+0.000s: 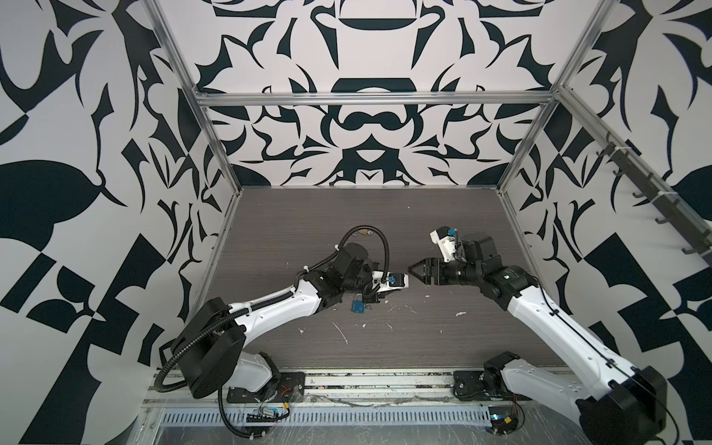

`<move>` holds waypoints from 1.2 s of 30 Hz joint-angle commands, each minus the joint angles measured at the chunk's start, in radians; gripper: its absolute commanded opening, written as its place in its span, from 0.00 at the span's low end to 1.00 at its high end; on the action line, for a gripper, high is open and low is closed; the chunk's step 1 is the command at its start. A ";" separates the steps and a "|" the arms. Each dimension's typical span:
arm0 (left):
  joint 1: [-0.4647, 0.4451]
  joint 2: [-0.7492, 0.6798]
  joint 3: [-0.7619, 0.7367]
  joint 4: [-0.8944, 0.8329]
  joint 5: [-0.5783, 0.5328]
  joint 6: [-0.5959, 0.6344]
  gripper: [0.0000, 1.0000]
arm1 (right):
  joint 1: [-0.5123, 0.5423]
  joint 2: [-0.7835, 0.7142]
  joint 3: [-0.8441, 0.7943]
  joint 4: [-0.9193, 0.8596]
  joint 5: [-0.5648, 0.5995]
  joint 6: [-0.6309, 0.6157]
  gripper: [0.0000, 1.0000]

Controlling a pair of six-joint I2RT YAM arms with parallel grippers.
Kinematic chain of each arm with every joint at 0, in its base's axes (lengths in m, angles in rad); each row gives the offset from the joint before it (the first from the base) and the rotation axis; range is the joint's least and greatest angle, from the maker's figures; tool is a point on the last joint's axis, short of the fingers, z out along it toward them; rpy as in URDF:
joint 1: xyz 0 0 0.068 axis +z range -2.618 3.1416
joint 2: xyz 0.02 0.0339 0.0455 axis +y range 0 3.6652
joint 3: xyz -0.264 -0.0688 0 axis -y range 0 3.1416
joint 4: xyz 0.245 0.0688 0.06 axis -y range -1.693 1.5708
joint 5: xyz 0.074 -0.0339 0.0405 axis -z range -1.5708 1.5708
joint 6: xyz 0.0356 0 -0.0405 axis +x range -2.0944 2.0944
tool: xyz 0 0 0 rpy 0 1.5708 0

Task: Lock with the key

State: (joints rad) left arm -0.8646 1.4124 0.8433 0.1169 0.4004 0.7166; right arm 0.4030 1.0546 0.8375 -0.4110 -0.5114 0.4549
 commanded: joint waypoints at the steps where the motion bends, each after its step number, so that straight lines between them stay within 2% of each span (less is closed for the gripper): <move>1: -0.003 -0.017 0.000 0.029 0.003 0.036 0.00 | 0.015 0.013 0.002 0.038 -0.024 -0.013 0.74; 14: -0.010 -0.032 0.002 0.034 -0.023 0.041 0.00 | 0.083 0.069 0.010 0.025 0.045 -0.025 0.65; 19: -0.010 -0.039 -0.006 0.053 -0.037 0.034 0.00 | 0.092 0.058 0.000 0.010 0.059 -0.027 0.59; 25: -0.010 -0.036 -0.006 0.054 -0.040 0.030 0.00 | 0.092 0.027 -0.002 0.006 0.086 -0.031 0.57; 36: -0.010 -0.014 0.029 -0.002 0.003 -0.002 0.00 | 0.102 -0.034 -0.037 0.066 -0.029 -0.094 0.41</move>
State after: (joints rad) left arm -0.8730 1.4075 0.8448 0.1318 0.3687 0.7200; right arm 0.4950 1.0321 0.8070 -0.3809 -0.4969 0.3962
